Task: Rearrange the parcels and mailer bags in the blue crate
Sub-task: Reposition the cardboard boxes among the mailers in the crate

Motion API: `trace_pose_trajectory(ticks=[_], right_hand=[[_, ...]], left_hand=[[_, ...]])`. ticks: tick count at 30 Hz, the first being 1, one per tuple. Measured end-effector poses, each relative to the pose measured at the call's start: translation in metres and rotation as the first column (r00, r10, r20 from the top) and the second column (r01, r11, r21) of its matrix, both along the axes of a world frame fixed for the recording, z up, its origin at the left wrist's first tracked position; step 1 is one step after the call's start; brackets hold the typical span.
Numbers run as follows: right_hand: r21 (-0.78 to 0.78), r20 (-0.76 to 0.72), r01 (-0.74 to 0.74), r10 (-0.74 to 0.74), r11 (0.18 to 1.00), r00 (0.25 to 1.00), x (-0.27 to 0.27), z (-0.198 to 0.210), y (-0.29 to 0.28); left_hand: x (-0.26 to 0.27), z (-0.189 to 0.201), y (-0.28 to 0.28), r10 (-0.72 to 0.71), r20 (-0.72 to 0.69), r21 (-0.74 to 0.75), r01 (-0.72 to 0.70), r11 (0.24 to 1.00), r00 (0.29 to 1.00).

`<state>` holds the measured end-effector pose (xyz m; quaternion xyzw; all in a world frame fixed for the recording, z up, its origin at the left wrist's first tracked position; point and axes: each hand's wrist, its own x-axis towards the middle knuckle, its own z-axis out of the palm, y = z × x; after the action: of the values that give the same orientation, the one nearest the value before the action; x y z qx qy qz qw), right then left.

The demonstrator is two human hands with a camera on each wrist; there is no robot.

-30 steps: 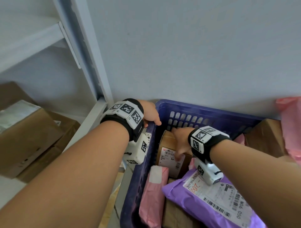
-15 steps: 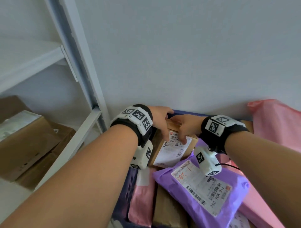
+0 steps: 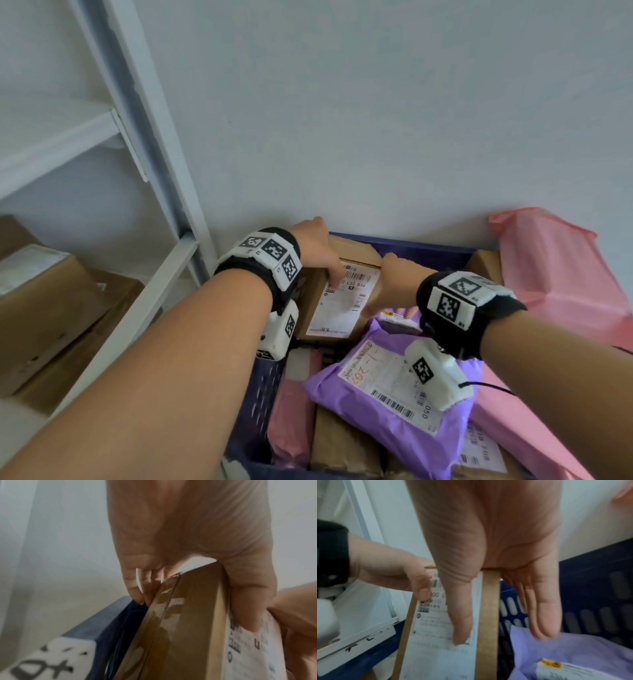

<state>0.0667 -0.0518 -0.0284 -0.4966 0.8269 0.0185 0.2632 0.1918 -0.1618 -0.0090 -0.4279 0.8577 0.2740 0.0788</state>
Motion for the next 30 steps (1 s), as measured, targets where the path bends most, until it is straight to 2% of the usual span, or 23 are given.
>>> trace_pose_trajectory(ticks=[2,5,8,10,13,14,16,17,18,19,20,21,23,25,26,28,30], right_hand=[[0.140,0.039,-0.046,0.041,0.989,0.998,-0.005,0.003,0.015],[0.377,-0.018,-0.253,0.280,0.891,0.960,-0.004,-0.005,0.035],[0.377,-0.005,-0.403,0.437,0.834,0.900,0.005,-0.017,0.044],[0.414,-0.012,-0.441,0.490,0.796,0.872,0.007,-0.010,0.044],[0.586,-0.091,-0.394,0.541,0.708,0.836,0.006,0.005,0.045],[0.675,-0.110,-0.364,0.575,0.642,0.810,0.006,0.006,0.045],[0.848,-0.083,-0.289,0.650,0.444,0.755,0.012,0.006,0.045],[0.864,-0.074,-0.282,0.660,0.416,0.748,0.016,0.004,0.044],[0.824,-0.081,-0.315,0.648,0.471,0.757,0.022,0.003,0.041],[0.724,-0.115,-0.377,0.640,0.577,0.760,0.030,0.004,0.036],[0.581,-0.172,-0.452,0.645,0.677,0.745,0.038,0.003,0.032],[0.440,-0.217,-0.534,0.663,0.722,0.717,0.048,0.000,0.027],[0.297,-0.222,-0.661,0.723,0.689,0.654,0.067,-0.017,0.019],[0.271,-0.189,-0.736,0.784,0.621,0.592,0.087,-0.041,0.013],[0.261,-0.185,-0.738,0.783,0.622,0.595,0.095,-0.053,0.010],[0.270,-0.170,-0.691,0.739,0.671,0.652,0.106,-0.075,0.000],[0.324,-0.148,-0.651,0.716,0.687,0.682,0.110,-0.089,-0.010]], left_hand=[[0.003,0.002,-0.001,0.022,0.003,0.001,-0.022,1.000,1.000],[0.010,0.012,-0.009,0.108,-0.105,-0.006,-0.109,0.994,0.989],[0.016,0.026,-0.017,0.179,-0.274,0.068,-0.166,0.984,0.945],[0.018,0.030,-0.018,0.194,-0.339,0.139,-0.155,0.978,0.921],[0.020,0.029,-0.015,0.201,-0.378,0.202,-0.131,0.971,0.904],[0.021,0.028,-0.014,0.206,-0.385,0.216,-0.129,0.968,0.900],[0.024,0.026,-0.014,0.215,-0.394,0.233,-0.129,0.964,0.894],[0.026,0.025,-0.014,0.215,-0.395,0.236,-0.127,0.963,0.893],[0.027,0.024,-0.013,0.216,-0.393,0.239,-0.128,0.962,0.894],[0.028,0.023,-0.013,0.219,-0.389,0.242,-0.130,0.961,0.895],[0.030,0.022,-0.014,0.223,-0.384,0.245,-0.134,0.960,0.896],[0.030,0.021,-0.014,0.229,-0.378,0.247,-0.141,0.959,0.897],[0.032,0.020,-0.016,0.226,-0.363,0.220,-0.153,0.964,0.904],[0.033,0.018,-0.018,0.212,-0.331,0.179,-0.159,0.971,0.920],[0.034,0.018,-0.019,0.203,-0.317,0.166,-0.156,0.974,0.926],[0.034,0.016,-0.020,0.184,-0.309,0.137,-0.148,0.980,0.933],[0.033,0.015,-0.021,0.161,-0.306,0.102,-0.136,0.985,0.938]])
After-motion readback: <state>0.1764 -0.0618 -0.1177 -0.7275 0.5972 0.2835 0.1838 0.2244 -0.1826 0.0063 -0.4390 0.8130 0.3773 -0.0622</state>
